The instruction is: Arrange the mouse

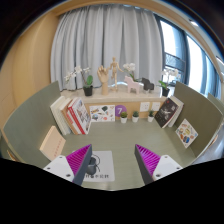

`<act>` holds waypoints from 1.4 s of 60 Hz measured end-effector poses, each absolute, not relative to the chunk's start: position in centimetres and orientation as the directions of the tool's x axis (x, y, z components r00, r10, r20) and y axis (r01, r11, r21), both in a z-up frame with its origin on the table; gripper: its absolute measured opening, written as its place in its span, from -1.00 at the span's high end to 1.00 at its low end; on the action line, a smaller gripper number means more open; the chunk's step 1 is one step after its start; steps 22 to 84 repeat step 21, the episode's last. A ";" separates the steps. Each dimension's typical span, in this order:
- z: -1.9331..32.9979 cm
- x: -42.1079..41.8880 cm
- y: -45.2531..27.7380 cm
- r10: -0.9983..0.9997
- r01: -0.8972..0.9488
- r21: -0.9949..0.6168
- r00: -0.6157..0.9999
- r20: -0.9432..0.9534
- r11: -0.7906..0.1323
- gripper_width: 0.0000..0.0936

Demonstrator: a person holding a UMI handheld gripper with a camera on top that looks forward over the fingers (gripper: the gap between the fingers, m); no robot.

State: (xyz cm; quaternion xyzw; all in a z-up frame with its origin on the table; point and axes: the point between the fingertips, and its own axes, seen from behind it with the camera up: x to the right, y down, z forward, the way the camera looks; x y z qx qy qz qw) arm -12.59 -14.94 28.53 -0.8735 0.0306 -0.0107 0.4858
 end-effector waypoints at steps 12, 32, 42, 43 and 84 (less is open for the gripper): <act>28.4 -9.3 -18.4 -0.018 -0.031 -0.854 1.000 -0.025 -0.520 -0.81; 27.8 -6.9 -20.0 0.005 -0.021 -0.853 1.000 -0.027 -0.521 -0.79; 27.8 -6.9 -20.0 0.005 -0.021 -0.853 1.000 -0.027 -0.521 -0.79; 27.8 -6.9 -20.0 0.005 -0.021 -0.853 1.000 -0.027 -0.521 -0.79; 27.8 -6.9 -20.0 0.005 -0.021 -0.853 1.000 -0.027 -0.521 -0.79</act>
